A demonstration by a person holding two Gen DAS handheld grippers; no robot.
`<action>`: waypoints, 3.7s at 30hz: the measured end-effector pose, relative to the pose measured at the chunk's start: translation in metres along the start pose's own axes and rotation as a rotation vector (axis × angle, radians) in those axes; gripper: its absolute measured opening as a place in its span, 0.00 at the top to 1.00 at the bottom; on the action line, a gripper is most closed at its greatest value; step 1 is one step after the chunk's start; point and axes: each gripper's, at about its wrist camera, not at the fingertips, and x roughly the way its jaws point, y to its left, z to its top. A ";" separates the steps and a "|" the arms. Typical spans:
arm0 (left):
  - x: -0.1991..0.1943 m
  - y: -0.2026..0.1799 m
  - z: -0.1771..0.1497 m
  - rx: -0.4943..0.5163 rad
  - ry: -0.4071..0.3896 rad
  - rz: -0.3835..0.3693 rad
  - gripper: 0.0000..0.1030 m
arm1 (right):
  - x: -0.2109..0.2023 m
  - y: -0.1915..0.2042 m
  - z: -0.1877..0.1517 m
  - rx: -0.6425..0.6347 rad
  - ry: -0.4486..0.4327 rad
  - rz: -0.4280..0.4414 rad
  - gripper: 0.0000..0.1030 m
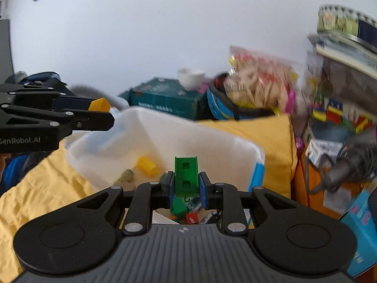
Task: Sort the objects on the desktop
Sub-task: 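Carry the yellow and green bricks over the white bin and open both tools, then grasp the small blue brick with left tool while right tool grasps the blue disc, then carry the small blue brick and blue disc over the bin and open both tools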
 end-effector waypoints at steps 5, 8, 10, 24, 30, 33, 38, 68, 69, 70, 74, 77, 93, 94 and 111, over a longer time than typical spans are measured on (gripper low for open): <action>0.022 0.008 -0.019 -0.036 0.091 -0.004 0.60 | 0.008 -0.002 -0.018 0.010 0.051 -0.020 0.71; 0.014 0.008 -0.028 -0.047 0.090 -0.007 0.58 | -0.006 -0.002 -0.024 0.012 0.023 -0.023 0.71; 0.001 0.004 -0.032 -0.062 0.081 -0.027 0.54 | -0.016 -0.003 -0.026 0.027 0.009 -0.023 0.71; 0.014 -0.045 -0.115 -0.248 0.277 -0.240 0.53 | -0.041 0.001 -0.119 0.086 0.233 0.074 0.61; 0.056 -0.040 -0.133 -0.376 0.379 -0.184 0.64 | -0.043 0.013 -0.140 0.073 0.282 0.084 0.62; 0.065 -0.042 -0.140 -0.382 0.431 -0.172 0.69 | -0.049 0.011 -0.142 0.080 0.271 0.075 0.61; 0.068 -0.065 -0.143 -0.293 0.424 -0.172 0.79 | -0.055 0.005 -0.148 0.097 0.275 0.062 0.61; -0.052 -0.069 -0.190 -0.127 0.412 -0.066 0.81 | -0.039 0.053 -0.169 -0.139 0.311 0.137 0.59; -0.054 -0.070 -0.188 -0.125 0.406 -0.069 0.81 | -0.040 0.054 -0.168 -0.142 0.308 0.135 0.59; -0.057 -0.070 -0.184 -0.119 0.392 -0.072 0.81 | -0.041 0.055 -0.166 -0.142 0.302 0.133 0.59; -0.070 -0.067 -0.156 -0.092 0.313 -0.073 0.81 | -0.049 0.055 -0.151 -0.160 0.252 0.116 0.59; -0.079 -0.061 -0.127 -0.087 0.232 -0.077 0.81 | -0.056 0.053 -0.131 -0.170 0.196 0.104 0.59; -0.039 -0.074 -0.179 -0.073 0.491 -0.103 0.64 | -0.048 0.043 -0.123 -0.110 0.215 0.092 0.59; -0.037 -0.075 -0.183 -0.067 0.498 -0.099 0.78 | -0.048 0.042 -0.125 -0.105 0.222 0.091 0.59; -0.046 -0.028 -0.012 0.065 0.071 0.035 0.83 | -0.061 0.026 -0.026 -0.160 -0.057 0.014 0.59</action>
